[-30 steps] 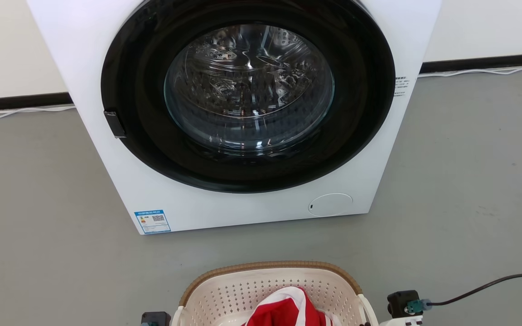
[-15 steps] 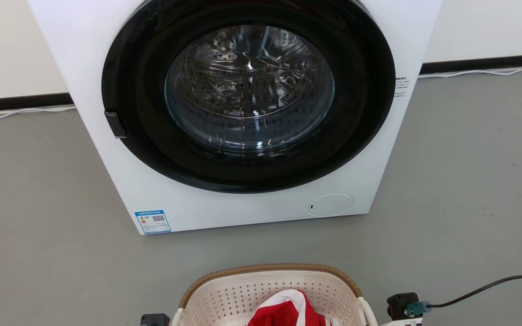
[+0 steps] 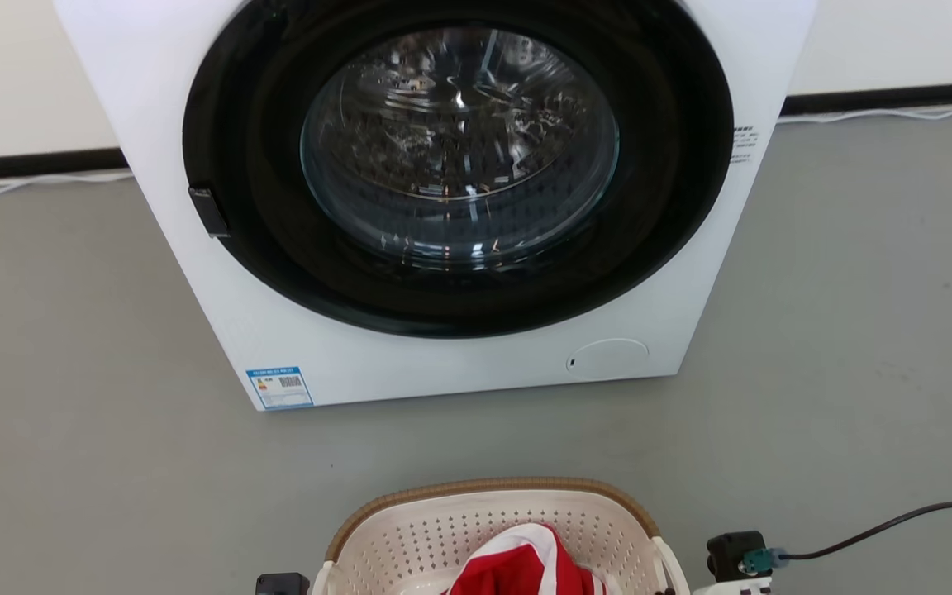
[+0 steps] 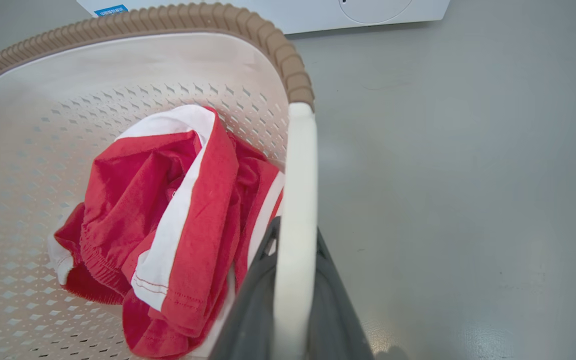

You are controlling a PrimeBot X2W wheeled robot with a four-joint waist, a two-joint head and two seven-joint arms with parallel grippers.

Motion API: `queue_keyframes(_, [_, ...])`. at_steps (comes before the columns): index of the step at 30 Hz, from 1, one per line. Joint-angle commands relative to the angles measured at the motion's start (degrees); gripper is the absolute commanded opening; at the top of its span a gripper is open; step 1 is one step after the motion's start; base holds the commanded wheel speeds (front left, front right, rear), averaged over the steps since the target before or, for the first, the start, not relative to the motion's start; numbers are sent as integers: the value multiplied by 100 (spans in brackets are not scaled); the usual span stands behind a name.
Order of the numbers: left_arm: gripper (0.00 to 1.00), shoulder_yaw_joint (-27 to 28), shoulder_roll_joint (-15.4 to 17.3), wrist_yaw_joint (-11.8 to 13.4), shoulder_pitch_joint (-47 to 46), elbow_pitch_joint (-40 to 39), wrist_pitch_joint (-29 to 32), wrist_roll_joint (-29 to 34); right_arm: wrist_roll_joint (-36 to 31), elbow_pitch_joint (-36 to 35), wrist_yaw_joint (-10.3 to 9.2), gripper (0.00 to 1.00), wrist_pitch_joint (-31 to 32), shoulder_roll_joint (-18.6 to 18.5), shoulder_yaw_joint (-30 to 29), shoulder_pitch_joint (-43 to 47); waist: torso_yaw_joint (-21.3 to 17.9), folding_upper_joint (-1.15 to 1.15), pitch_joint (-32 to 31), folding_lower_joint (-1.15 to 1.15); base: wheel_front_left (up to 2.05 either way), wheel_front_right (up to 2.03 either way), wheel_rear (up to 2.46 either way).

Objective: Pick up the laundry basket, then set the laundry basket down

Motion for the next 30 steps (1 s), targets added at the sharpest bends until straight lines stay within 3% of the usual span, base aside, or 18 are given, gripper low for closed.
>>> queue_keyframes(1, [0, 114, 158, 78, -181, -17, -111, -37, 32, -5, 34, 0, -128, -20, 93, -182, 9, 0, 56, 0, 0, 0, 0])
queue_keyframes(15, [0, 97, 254, 112, -997, -32, -227, 6, 217, 49, 34, 0, -433, -20, 100, -1111, 96, 0, 978, 0, 0, 0, 0])
queue_keyframes(30, [0, 49, 295, 179, -2335, -151, -273, 198, 56, 112, 34, 0, -689, -20, -109, -2379, 262, 0, 2668, 0, 0, 0, 0])
